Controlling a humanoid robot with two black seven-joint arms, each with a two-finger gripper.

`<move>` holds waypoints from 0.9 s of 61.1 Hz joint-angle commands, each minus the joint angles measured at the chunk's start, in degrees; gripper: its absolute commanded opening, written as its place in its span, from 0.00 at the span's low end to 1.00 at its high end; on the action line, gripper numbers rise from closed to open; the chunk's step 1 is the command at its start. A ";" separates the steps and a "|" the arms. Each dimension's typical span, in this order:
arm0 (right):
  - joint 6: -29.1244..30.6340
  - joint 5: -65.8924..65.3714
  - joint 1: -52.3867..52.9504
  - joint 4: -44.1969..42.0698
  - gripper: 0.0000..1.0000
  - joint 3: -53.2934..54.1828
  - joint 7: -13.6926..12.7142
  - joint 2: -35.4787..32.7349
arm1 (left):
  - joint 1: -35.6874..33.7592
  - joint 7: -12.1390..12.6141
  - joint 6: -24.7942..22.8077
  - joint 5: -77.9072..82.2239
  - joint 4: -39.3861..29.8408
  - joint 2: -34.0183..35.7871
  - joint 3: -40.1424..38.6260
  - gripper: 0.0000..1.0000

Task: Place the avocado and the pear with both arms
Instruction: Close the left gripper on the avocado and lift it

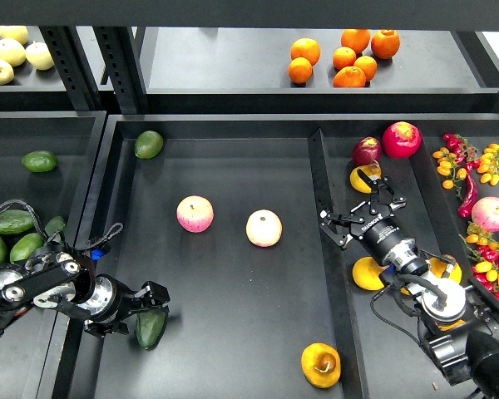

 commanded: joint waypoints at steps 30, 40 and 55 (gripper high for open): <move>0.00 -0.01 0.00 0.00 0.99 0.01 0.09 0.00 | 0.81 0.00 -0.01 1.16 1.86 -1.16 -0.17 0.83; 0.00 -0.01 -0.09 0.00 0.99 0.01 0.09 0.00 | 0.81 0.00 -0.01 1.25 3.00 -1.51 -1.31 0.56; 0.00 -0.01 -0.17 0.00 0.99 0.01 0.09 0.00 | 1.25 0.00 -0.01 1.51 3.53 -1.60 -3.95 0.35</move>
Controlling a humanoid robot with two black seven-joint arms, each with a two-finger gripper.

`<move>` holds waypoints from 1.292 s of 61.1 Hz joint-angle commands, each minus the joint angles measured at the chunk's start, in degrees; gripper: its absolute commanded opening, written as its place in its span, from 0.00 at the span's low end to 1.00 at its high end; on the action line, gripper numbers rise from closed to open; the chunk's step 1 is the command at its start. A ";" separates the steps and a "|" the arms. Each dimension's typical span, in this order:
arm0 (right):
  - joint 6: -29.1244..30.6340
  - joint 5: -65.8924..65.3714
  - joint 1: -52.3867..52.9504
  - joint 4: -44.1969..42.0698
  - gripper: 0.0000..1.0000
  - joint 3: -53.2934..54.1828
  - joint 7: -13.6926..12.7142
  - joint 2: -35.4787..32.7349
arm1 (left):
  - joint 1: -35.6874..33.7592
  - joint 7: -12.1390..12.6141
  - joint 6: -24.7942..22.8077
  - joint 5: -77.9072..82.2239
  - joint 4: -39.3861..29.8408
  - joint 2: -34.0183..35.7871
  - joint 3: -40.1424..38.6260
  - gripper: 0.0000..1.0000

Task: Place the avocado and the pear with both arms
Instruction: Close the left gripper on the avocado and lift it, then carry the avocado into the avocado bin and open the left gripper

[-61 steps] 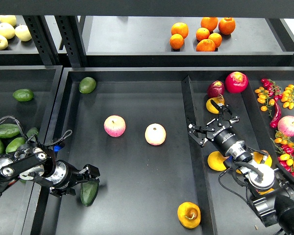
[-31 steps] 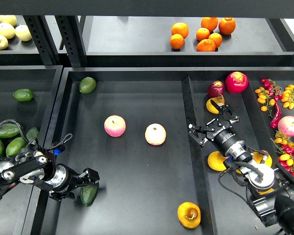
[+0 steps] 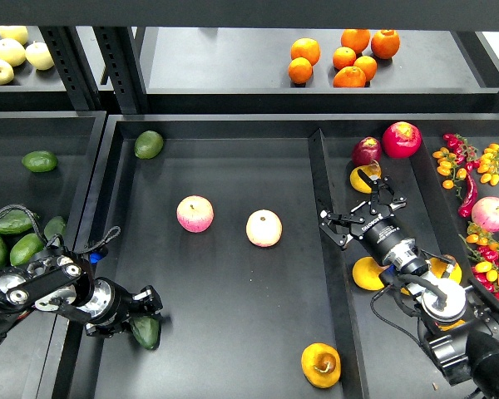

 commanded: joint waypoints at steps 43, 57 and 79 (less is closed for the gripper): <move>0.00 0.00 -0.18 0.61 0.99 -0.28 0.00 0.00 | -5.75 0.00 -0.01 -8.95 0.96 13.43 -6.57 0.33; 0.00 0.00 -0.18 1.23 0.99 -0.37 0.00 0.00 | -6.27 0.00 -0.01 -11.85 3.16 17.47 -7.19 0.34; 0.00 -0.44 -0.18 1.23 0.99 -0.37 0.00 0.00 | -5.57 0.00 -0.01 -16.33 3.42 24.59 -7.19 0.36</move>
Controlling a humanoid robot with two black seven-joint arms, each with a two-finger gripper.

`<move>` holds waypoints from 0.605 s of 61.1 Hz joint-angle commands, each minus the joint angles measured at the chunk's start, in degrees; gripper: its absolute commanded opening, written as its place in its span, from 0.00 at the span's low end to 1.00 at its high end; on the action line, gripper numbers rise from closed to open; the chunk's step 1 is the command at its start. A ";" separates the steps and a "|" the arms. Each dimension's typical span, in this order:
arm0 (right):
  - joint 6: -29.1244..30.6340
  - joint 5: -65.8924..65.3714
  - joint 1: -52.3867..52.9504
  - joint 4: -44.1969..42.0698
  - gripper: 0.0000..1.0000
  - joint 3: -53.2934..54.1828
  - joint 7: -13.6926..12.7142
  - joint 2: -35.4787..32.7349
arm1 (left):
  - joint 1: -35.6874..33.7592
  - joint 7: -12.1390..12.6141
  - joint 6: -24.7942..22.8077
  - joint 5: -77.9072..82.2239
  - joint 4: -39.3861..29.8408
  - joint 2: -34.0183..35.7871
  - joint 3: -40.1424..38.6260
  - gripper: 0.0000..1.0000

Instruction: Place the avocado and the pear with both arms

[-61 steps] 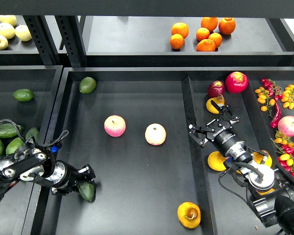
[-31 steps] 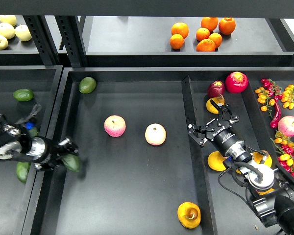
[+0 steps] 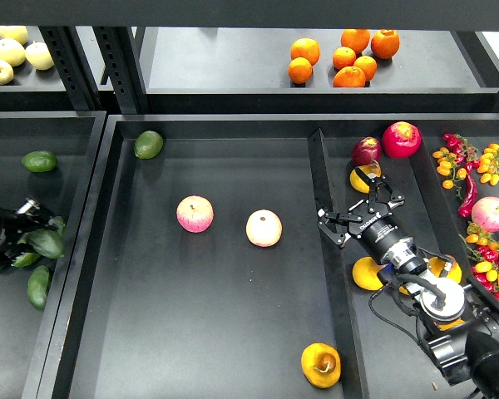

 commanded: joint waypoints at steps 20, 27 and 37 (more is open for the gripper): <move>0.00 -0.35 0.00 -0.04 0.99 0.07 0.00 0.00 | 1.54 0.00 0.01 -4.93 2.85 4.60 0.09 0.37; 0.00 -0.35 0.00 -0.04 0.99 0.07 0.00 0.00 | 1.45 0.00 0.01 -7.91 4.35 4.60 0.09 0.37; 0.00 -0.35 0.00 -0.13 0.99 0.07 0.00 0.00 | 1.54 0.00 0.01 -8.36 6.98 4.60 0.09 0.37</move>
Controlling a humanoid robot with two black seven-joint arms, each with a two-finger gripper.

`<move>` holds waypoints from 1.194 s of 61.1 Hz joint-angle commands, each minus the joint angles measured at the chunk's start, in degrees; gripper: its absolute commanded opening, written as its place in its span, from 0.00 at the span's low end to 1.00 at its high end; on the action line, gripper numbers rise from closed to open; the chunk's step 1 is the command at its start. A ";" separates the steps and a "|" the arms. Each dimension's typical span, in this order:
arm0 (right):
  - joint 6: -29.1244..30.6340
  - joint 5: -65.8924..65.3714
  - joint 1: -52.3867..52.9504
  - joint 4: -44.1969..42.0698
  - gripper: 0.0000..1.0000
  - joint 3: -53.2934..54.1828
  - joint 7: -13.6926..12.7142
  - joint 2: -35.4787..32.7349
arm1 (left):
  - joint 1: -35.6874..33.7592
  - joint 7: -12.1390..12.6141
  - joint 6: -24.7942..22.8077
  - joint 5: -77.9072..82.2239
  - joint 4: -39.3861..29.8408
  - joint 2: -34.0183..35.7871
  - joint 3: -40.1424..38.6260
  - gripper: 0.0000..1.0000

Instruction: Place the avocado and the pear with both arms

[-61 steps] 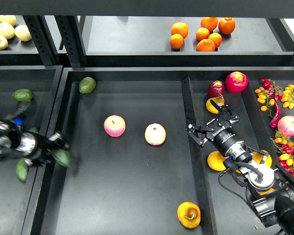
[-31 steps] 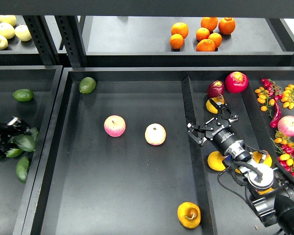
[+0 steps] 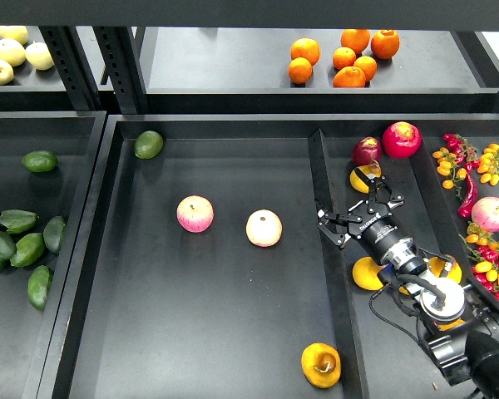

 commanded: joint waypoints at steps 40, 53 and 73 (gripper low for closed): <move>0.00 -0.09 0.00 0.04 0.99 -0.09 0.00 0.00 | 1.17 0.00 0.00 -0.34 11.35 -0.60 0.44 0.39; 0.00 -0.09 0.00 0.04 0.99 0.00 0.00 0.00 | 1.43 0.00 0.00 -0.34 13.29 -0.78 0.79 0.39; 0.00 -0.35 0.00 0.12 0.99 0.00 0.00 0.00 | 1.61 0.00 0.00 -0.25 16.01 -0.95 2.72 0.40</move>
